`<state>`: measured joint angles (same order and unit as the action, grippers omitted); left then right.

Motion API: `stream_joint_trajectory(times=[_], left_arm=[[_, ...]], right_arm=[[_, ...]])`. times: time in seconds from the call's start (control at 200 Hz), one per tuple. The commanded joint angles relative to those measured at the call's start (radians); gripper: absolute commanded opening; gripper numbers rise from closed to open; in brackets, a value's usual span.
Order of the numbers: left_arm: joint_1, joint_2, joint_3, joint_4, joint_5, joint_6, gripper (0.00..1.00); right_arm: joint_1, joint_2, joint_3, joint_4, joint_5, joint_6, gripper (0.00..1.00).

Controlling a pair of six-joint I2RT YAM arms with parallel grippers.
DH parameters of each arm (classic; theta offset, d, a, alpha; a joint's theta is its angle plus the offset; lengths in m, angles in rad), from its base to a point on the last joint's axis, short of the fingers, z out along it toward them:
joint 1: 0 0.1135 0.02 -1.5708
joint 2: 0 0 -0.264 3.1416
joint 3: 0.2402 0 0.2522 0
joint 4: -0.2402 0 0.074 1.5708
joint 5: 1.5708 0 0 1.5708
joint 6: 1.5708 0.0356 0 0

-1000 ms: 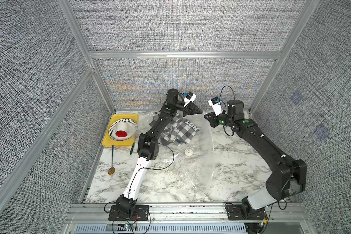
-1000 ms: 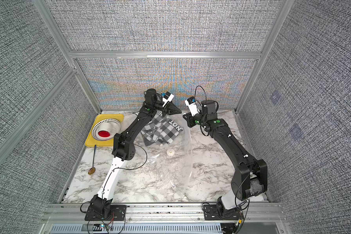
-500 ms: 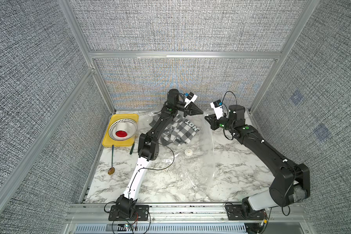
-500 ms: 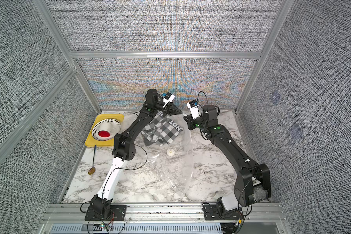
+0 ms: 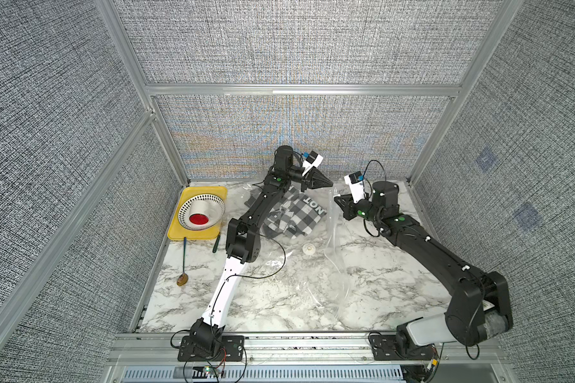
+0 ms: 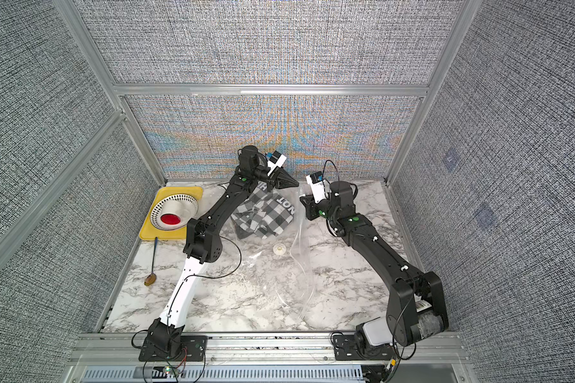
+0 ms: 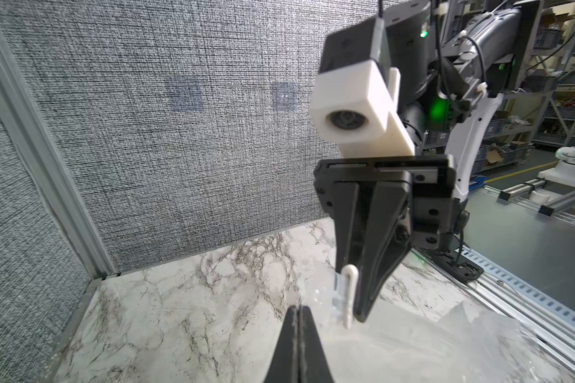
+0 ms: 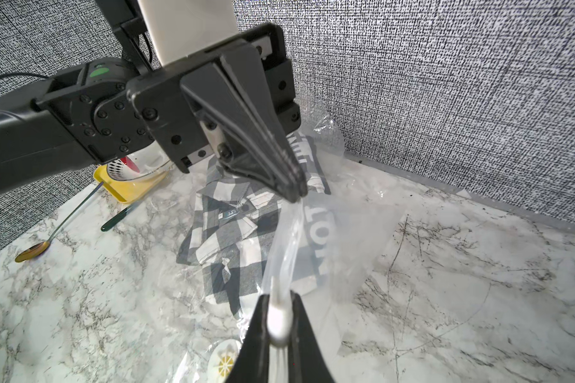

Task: Place the folded shirt into the vacuum bag
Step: Close the vacuum bag at the center of the board.

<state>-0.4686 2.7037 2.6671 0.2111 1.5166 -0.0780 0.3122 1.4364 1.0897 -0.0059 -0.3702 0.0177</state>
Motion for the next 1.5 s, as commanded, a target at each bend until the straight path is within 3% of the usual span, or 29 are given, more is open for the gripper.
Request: stream_joint_trajectory(times=[0.0, 0.185, 0.42, 0.425, 0.445, 0.46, 0.48, 0.5, 0.721, 0.841, 0.931, 1.036, 1.186, 1.351, 1.496], left_arm=[[0.009, -0.007, 0.015, 0.018, -0.062, 0.019, 0.00], [0.010, -0.006, 0.024, 0.013, -0.071, 0.021, 0.00], [0.014, -0.030, -0.042, 0.012, 0.025, 0.013, 0.00], [0.013, -0.032, -0.045, 0.012, 0.026, 0.013, 0.06], [0.013, -0.037, -0.058, 0.013, 0.030, 0.014, 0.48], [0.014, -0.041, -0.066, 0.013, 0.032, 0.012, 0.64], [0.014, -0.046, -0.075, 0.013, 0.035, 0.007, 0.93], [0.015, -0.051, -0.084, 0.014, 0.042, 0.002, 1.00], [0.017, -0.108, -0.254, 0.134, 0.117, -0.034, 0.99], [0.010, -0.075, -0.247, 0.335, 0.157, -0.236, 1.00], [0.003, -0.067, -0.249, 0.346, 0.157, -0.252, 1.00], [-0.003, -0.064, -0.250, 0.346, 0.157, -0.264, 0.90], [-0.009, -0.074, -0.276, 0.349, 0.159, -0.267, 0.87], [-0.015, -0.089, -0.318, 0.352, 0.159, -0.264, 0.72], [-0.018, -0.106, -0.357, 0.363, 0.159, -0.258, 0.68]], right_arm=[[0.007, -0.012, -0.030, -0.052, -0.003, 0.030, 0.00], [0.015, -0.034, -0.077, -0.016, 0.018, 0.065, 0.00], [0.015, -0.037, -0.031, -0.041, 0.036, 0.044, 0.00], [0.015, -0.037, -0.029, -0.042, 0.035, 0.044, 0.00], [0.016, -0.035, -0.021, -0.045, 0.031, 0.040, 0.00], [0.015, -0.033, -0.015, -0.048, 0.026, 0.038, 0.00], [0.015, -0.031, -0.006, -0.053, 0.026, 0.035, 0.00], [0.015, -0.029, 0.001, -0.056, 0.025, 0.033, 0.00], [0.016, -0.004, 0.072, -0.131, -0.008, -0.017, 0.00], [0.015, 0.011, 0.100, -0.182, -0.009, -0.045, 0.00], [0.015, 0.021, 0.117, -0.203, -0.012, -0.056, 0.00], [0.015, 0.033, 0.130, -0.220, -0.006, -0.064, 0.00], [0.015, 0.038, 0.137, -0.226, 0.022, -0.067, 0.00], [0.013, 0.044, 0.148, -0.231, 0.038, -0.071, 0.00], [0.011, 0.050, 0.157, -0.232, 0.043, -0.071, 0.00]])
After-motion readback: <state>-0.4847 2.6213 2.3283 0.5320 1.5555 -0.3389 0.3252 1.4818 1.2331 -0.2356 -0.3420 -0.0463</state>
